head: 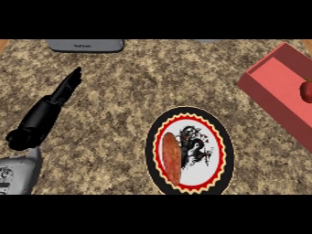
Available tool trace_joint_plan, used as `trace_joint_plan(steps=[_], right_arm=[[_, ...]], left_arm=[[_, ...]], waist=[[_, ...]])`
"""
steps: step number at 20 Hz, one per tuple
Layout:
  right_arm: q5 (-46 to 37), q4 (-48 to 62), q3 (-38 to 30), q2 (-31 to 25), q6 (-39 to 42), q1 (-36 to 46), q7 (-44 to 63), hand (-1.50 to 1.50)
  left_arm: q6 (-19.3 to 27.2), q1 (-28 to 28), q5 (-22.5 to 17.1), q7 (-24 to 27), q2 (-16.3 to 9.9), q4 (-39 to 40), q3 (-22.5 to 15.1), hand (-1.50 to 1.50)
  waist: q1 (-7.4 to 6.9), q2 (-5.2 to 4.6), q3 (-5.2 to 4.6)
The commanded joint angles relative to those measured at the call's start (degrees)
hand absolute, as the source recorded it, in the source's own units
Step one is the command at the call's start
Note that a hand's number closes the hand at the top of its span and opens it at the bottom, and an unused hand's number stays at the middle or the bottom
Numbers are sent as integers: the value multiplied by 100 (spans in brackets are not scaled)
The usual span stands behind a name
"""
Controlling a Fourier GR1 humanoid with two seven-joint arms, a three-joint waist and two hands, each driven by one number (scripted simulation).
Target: Pick the bell pepper from the plate and place it in the cardboard box
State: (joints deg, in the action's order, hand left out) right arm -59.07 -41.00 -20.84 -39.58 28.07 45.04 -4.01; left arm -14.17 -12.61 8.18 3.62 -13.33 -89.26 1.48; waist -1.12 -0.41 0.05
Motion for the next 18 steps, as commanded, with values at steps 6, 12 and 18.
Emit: trace_joint_plan(steps=[6,12,18], right_arm=[[1144,338,-921,-9,-292,280,-1443,-150],[2933,904,-2979,348,-510,816,-725,-150],[3495,1493,-3699,-379,-725,576,-593,-150]], left_arm=[[24,-44,48,-12,-25,31,71,0],[77,-43,50,16,94,42,13,0],[10,148,98,253,7,155,52,0]], waist=[[51,25,10],[125,33,14],[45,-10,5]])
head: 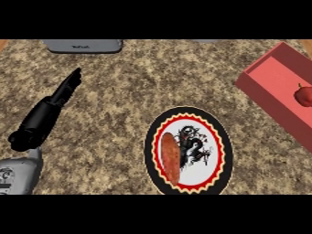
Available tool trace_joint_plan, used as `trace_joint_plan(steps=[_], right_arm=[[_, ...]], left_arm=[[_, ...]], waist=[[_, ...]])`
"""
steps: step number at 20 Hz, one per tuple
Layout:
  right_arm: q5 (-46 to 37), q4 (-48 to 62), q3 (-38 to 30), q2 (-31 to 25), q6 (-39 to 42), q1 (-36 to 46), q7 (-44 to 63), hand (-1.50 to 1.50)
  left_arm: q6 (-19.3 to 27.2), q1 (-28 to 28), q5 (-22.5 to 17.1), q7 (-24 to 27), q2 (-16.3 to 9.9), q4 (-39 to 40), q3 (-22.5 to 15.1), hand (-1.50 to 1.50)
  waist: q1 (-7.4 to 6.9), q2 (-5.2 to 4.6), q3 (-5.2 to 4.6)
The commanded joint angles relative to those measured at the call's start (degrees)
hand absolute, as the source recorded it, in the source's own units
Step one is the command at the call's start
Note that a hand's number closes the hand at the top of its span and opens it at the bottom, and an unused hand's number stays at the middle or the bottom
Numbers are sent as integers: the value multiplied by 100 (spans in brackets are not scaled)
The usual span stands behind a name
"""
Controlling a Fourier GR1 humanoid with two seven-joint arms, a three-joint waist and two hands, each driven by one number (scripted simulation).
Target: Pick the bell pepper from the plate and place it in the cardboard box
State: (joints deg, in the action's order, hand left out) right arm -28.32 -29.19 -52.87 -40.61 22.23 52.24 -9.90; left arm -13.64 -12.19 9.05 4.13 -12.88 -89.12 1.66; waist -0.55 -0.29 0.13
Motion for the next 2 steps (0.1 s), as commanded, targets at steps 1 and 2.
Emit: trace_joint_plan(steps=[1,2], right_arm=[[465,471,-544,-536,-34,-257,-119,-150],[469,616,-566,-651,-170,-203,-193,-150]], left_arm=[[-96,16,-95,30,-90,-44,113,0],[-8,-181,66,168,-5,203,2,0]], waist=[[-46,-26,2],[-55,-56,4]])
